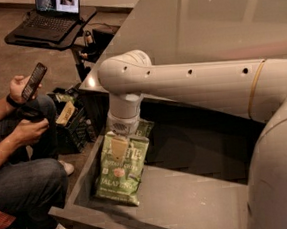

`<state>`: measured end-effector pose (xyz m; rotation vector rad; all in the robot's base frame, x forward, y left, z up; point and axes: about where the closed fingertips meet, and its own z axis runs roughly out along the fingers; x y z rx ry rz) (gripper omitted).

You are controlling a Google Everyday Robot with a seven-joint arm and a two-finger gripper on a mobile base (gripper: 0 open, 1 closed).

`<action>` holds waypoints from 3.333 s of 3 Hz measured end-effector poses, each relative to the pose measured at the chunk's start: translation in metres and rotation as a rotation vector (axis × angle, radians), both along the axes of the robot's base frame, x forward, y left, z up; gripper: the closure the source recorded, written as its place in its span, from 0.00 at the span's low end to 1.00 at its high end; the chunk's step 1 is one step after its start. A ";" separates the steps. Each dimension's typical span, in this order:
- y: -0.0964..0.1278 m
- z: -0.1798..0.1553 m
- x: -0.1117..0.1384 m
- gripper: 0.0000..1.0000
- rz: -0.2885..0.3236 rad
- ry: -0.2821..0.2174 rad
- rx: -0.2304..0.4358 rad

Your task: Pick green jalapeno chip bag from top drawer and place on counter

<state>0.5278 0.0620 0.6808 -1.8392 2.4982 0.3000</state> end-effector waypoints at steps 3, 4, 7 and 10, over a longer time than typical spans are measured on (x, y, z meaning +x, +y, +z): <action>0.000 0.000 0.000 1.00 0.000 0.000 0.000; -0.003 0.009 -0.006 1.00 0.006 -0.008 0.019; -0.048 0.072 -0.033 1.00 -0.091 -0.038 0.102; -0.067 0.160 -0.071 1.00 -0.087 -0.226 0.146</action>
Offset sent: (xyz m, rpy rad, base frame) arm 0.0000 0.0000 0.0000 0.0000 0.0000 0.0000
